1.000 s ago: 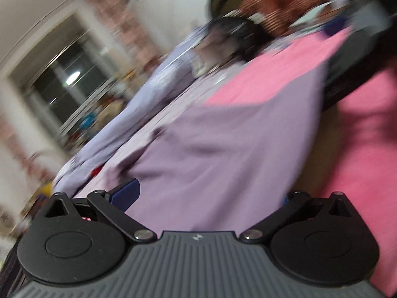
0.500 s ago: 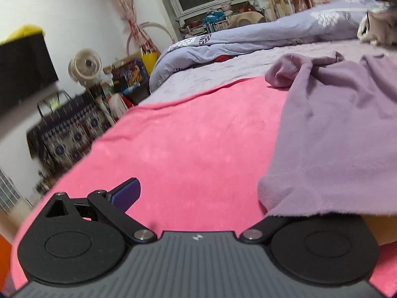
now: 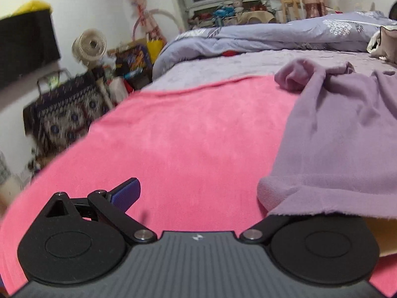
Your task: Fold clothes
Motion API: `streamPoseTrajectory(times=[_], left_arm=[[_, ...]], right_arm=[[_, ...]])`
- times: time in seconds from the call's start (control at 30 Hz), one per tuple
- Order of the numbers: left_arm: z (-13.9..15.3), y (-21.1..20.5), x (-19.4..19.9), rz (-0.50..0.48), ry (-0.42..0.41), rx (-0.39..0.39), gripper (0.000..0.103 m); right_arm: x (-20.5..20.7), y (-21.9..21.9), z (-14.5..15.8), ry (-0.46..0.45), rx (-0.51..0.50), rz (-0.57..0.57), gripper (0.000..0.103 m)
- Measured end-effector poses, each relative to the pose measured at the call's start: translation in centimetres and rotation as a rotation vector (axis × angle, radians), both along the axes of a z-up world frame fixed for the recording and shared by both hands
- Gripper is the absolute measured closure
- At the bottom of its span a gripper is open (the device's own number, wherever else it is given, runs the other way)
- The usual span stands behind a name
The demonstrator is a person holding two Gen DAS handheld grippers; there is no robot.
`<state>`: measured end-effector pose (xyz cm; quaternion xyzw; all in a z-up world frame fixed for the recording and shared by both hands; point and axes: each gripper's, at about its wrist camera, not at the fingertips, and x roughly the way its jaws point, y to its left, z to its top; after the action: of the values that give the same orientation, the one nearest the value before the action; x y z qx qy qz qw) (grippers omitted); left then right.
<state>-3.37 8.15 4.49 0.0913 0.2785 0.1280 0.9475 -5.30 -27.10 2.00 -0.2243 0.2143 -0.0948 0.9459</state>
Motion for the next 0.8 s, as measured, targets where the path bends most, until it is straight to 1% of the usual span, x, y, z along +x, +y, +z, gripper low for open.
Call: streamPoseTrajectory(times=[0.07, 0.1, 0.13, 0.17, 0.2, 0.23, 0.27, 0.3, 0.33, 0.43, 0.5, 0.53, 0.57, 0.6, 0.63, 0.67, 0.73, 0.77, 0.8], left_arm=[[4.6, 0.9, 1.6, 0.008, -0.098, -0.07, 0.0], [7.0, 1.1, 1.8, -0.003, -0.155, -0.125, 0.0], [9.6, 1.0, 1.5, -0.025, -0.218, -0.156, 0.0], [11.0, 0.4, 1.0, -0.038, -0.258, -0.131, 0.0], [12.3, -0.1, 0.5, -0.05, -0.295, -0.1, 0.0], [12.8, -0.8, -0.3, -0.066, -0.326, -0.052, 0.0], [12.5, -1.0, -0.9, -0.076, -0.323, -0.029, 0.0], [12.0, -1.3, -1.4, -0.085, -0.317, -0.009, 0.0], [11.0, -1.3, -1.8, -0.087, -0.29, 0.001, 0.0], [6.1, -0.4, -3.2, -0.062, -0.164, -0.023, 0.0], [2.5, 0.3, -4.3, -0.047, -0.075, -0.041, 0.0], [0.8, 0.5, -4.9, -0.048, -0.04, -0.03, 0.0], [-0.9, 0.4, -5.6, -0.056, -0.007, -0.002, 0.0], [-1.9, 0.1, -6.1, -0.067, 0.002, 0.019, 0.0], [-2.9, -0.2, -6.5, -0.078, 0.008, 0.04, 0.0], [-3.2, -0.6, -6.8, -0.075, -0.009, 0.06, 0.0], [-3.5, -1.5, -7.2, -0.076, -0.036, 0.102, 0.0], [-3.3, -2.0, -7.1, -0.093, -0.035, 0.125, 0.0], [-3.1, -2.5, -7.1, -0.121, -0.043, 0.135, 0.0]], right_arm=[[2.4, -1.3, 5.5, -0.118, 0.016, -0.026, 0.001], [2.4, -1.9, 8.8, -0.21, 0.076, -0.039, 0.0], [1.8, -2.3, 11.4, -0.29, 0.111, -0.036, 0.0], [1.1, -2.7, 14.1, -0.369, 0.145, -0.032, 0.0], [0.6, -2.7, 14.8, -0.389, 0.125, -0.029, 0.0], [0.1, -2.6, 15.6, -0.408, 0.106, -0.026, 0.0], [-0.1, -2.5, 15.1, -0.379, 0.085, -0.033, 0.0], [-0.1, -2.6, 14.1, -0.334, 0.088, -0.031, 0.0], [-0.1, -2.8, 12.2, -0.263, 0.105, -0.017, 0.0], [-0.2, -3.3, 5.8, -0.028, 0.174, 0.019, 0.0], [-1.5, -2.5, 1.6, 0.073, 0.173, 0.04, 0.0], [-2.4, -1.7, -0.4, 0.103, 0.136, 0.062, 0.0], [-3.1, -0.9, -1.9, 0.114, 0.094, 0.076, 0.0], [-3.9, -0.1, -3.1, 0.079, 0.052, 0.079, 0.0], [-4.7, 0.2, -3.7, 0.001, 0.039, 0.071, 0.0], [-5.0, 0.3, -4.1, -0.028, 0.063, 0.072, 0.0], [-4.5, -0.6, -4.2, -0.026, 0.158, 0.073, 0.0], [-4.2, -1.3, -4.2, -0.024, 0.216, 0.074, 0.0], [-4.1, -1.7, -4.2, -0.017, 0.245, 0.078, 0.0]])
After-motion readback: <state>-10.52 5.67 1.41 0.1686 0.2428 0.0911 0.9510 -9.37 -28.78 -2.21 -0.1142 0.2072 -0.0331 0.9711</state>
